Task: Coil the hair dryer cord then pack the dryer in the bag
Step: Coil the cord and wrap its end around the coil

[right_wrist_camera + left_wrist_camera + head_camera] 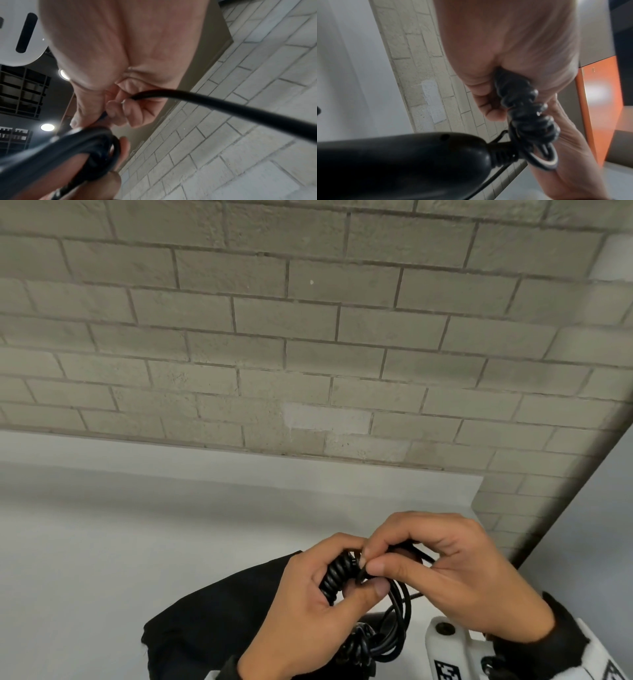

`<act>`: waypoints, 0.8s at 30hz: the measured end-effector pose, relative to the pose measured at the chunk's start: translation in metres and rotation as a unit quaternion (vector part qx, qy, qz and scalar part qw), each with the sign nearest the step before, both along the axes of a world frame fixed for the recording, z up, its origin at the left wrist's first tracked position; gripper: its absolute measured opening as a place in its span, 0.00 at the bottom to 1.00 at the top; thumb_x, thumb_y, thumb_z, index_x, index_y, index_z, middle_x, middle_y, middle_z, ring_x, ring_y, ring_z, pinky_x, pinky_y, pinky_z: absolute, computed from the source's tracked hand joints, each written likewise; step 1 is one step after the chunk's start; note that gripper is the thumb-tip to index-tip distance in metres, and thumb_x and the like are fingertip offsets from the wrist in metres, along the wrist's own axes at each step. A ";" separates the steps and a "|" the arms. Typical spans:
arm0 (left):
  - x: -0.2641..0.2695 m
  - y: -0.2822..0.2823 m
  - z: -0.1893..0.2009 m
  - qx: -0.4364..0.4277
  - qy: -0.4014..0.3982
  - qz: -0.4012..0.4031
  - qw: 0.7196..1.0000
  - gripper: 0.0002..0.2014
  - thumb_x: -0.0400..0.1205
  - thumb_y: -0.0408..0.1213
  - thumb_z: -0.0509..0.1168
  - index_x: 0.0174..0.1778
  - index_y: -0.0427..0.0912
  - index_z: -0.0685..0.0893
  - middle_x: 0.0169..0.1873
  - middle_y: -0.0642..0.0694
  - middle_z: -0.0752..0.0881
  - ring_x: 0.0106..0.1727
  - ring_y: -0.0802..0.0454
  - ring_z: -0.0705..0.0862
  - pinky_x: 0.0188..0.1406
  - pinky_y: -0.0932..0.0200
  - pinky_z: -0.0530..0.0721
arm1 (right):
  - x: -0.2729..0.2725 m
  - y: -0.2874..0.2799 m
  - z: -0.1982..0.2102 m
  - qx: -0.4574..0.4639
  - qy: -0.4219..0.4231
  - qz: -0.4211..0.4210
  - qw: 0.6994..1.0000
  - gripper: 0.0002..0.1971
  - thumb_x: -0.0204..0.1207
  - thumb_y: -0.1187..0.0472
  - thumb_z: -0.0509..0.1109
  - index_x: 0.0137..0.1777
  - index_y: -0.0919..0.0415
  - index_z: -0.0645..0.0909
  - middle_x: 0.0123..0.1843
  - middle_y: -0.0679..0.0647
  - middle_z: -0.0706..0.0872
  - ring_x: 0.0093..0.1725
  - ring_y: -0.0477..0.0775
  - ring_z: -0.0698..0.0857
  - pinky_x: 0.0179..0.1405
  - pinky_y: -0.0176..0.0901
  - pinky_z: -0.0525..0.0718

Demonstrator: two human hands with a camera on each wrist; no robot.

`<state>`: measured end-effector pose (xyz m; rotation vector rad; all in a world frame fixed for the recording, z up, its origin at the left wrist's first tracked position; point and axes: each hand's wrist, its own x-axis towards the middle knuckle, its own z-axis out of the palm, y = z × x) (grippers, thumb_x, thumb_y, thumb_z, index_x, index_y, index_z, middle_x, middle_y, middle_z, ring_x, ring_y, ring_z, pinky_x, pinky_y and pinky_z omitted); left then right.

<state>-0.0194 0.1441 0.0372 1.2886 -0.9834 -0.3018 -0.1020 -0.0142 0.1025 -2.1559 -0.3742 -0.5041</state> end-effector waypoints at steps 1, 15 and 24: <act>0.000 0.000 -0.001 0.002 0.001 -0.001 1.000 0.09 0.77 0.33 0.76 0.50 0.46 0.86 0.33 0.45 0.85 0.32 0.53 0.77 0.38 0.61 0.78 | -0.003 -0.001 0.000 0.003 0.004 0.002 1.000 0.03 0.75 0.57 0.74 0.45 0.54 0.89 0.40 0.47 0.90 0.40 0.51 0.89 0.43 0.41 0.85; 0.005 -0.002 -0.009 -0.010 0.089 -0.044 0.995 0.19 0.68 0.42 0.82 0.49 0.45 0.81 0.28 0.48 0.78 0.29 0.51 0.75 0.35 0.57 0.78 | -0.022 -0.017 -0.002 -0.063 0.005 0.010 0.998 0.05 0.73 0.59 0.78 0.48 0.53 0.90 0.44 0.43 0.90 0.44 0.51 0.86 0.43 0.48 0.84; 0.001 -0.002 -0.005 0.006 -0.149 0.111 0.983 0.08 0.84 0.51 0.61 0.47 0.52 0.79 0.28 0.45 0.81 0.27 0.45 0.79 0.29 0.46 0.77 | -0.008 -0.010 -0.015 0.041 -0.065 -0.068 0.995 0.07 0.68 0.53 0.79 0.45 0.46 0.88 0.39 0.47 0.89 0.36 0.51 0.79 0.38 0.42 0.79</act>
